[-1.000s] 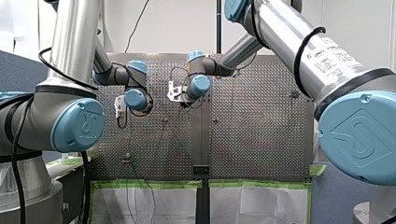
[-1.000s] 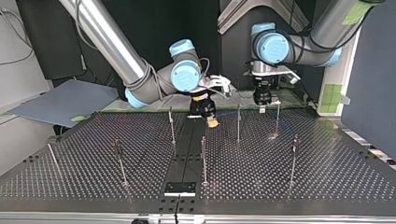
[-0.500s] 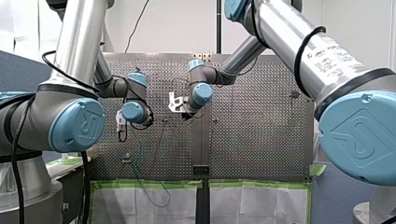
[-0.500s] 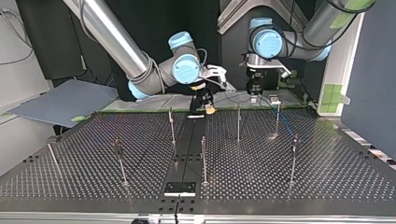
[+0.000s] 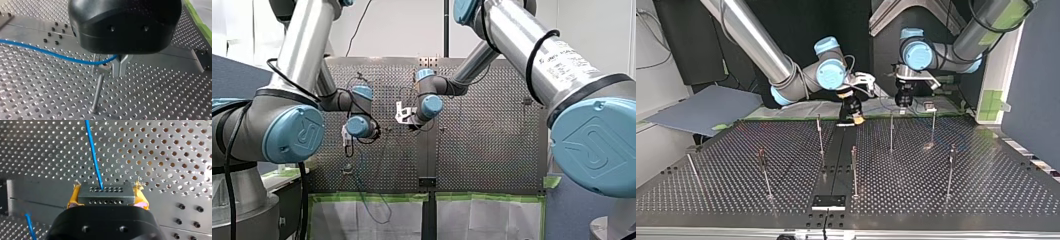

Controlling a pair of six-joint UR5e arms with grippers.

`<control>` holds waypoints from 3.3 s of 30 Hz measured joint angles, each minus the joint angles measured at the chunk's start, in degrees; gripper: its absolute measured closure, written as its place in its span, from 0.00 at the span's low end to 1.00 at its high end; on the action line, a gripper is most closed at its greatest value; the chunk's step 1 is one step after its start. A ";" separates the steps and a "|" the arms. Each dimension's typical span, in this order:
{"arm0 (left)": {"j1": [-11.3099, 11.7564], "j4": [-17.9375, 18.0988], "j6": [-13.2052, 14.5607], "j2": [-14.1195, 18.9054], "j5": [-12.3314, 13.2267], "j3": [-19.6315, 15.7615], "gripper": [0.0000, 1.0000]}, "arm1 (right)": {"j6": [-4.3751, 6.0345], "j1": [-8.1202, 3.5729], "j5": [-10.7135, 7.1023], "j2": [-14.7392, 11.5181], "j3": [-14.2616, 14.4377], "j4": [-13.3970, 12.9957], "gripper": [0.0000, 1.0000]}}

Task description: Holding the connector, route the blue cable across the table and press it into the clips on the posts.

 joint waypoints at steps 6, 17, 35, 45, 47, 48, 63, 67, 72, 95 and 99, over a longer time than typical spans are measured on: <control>0.24 0.29 -0.06 -2.03 -0.66 1.58 1.00 | 0.96 -0.40 -1.92 0.24 0.02 -2.41 1.00; 1.13 -0.79 -0.03 -3.10 -0.43 5.14 1.00 | 1.39 -1.85 -2.48 1.58 -0.04 -3.37 1.00; 3.25 -3.58 0.50 -6.38 -0.01 12.91 1.00 | 2.13 -6.00 -4.69 1.66 -0.10 -5.17 1.00; 4.38 -5.16 0.62 -6.37 0.39 13.59 0.44 | 1.97 -6.75 -5.27 1.67 -0.15 -5.25 1.00; 4.43 -5.88 0.70 -6.36 0.31 13.60 0.16 | 1.95 -6.76 -5.29 1.66 -0.15 -5.21 1.00; 4.44 -6.41 0.87 -6.35 0.16 13.60 0.16 | 1.96 -6.76 -5.29 1.66 -0.15 -5.20 1.00; 3.71 -13.52 2.36 -3.48 -0.26 11.73 0.00 | 2.18 -6.79 -5.38 1.65 -0.15 -4.53 1.00; 3.10 -15.52 1.95 -1.49 -0.42 9.75 0.00 | 2.18 -6.79 -5.39 1.66 -0.16 -4.32 1.00; 2.17 -16.39 1.89 1.23 -0.52 7.19 0.00 | 2.18 -6.78 -5.39 1.65 -0.13 -4.09 1.00; -4.78 -13.18 0.20 7.16 -0.50 1.27 0.00 | 1.93 -7.15 -5.39 1.19 -0.14 -0.52 1.00; -6.30 -11.64 -0.36 6.96 -1.49 1.15 0.00 | 1.92 -7.26 -5.34 0.74 -0.15 -0.02 1.00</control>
